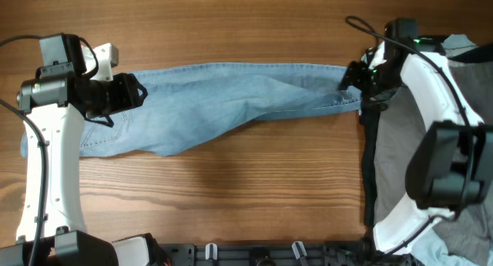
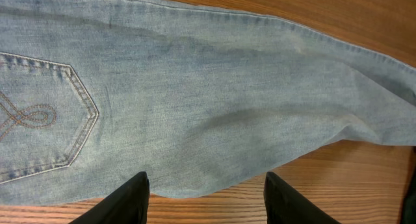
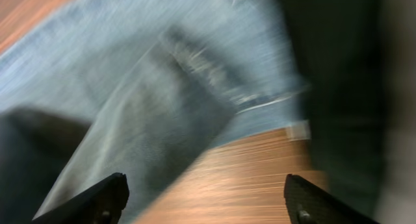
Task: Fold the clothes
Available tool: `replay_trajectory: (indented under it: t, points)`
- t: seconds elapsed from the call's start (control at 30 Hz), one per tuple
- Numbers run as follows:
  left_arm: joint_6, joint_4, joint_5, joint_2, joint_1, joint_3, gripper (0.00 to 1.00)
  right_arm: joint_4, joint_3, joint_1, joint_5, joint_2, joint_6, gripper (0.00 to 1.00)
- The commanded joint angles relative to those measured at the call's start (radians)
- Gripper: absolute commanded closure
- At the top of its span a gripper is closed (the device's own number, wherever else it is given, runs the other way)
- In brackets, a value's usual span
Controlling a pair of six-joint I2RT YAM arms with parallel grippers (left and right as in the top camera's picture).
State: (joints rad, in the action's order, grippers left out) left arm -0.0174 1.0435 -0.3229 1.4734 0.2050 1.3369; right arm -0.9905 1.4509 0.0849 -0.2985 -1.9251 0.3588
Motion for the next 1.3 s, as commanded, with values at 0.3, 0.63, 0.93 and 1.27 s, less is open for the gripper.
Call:
replay_trajectory:
  t: [0.3, 0.63, 0.93, 1.27]
  points:
    - [0.003, -0.006, -0.002, -0.019, 0.005, 0.002, 0.44, 0.675, 0.012, -0.072, -0.863, -0.03, 0.166, 0.96]
    - [0.003, -0.018, -0.001, -0.018, 0.005, 0.002, 0.43, 1.021, 0.055, -0.185, -0.732, 0.122, 0.103, 0.96]
    - [0.003, -0.022, -0.002, -0.018, 0.005, 0.002, 0.43, 0.47, 0.03, -0.048, -0.006, 0.117, -0.092, 0.96]
    - [0.318, 0.052, 0.225, 0.031, 0.204, -0.023, 0.6, 0.689, 0.109, -0.291, -0.184, 0.293, -0.172, 0.96]
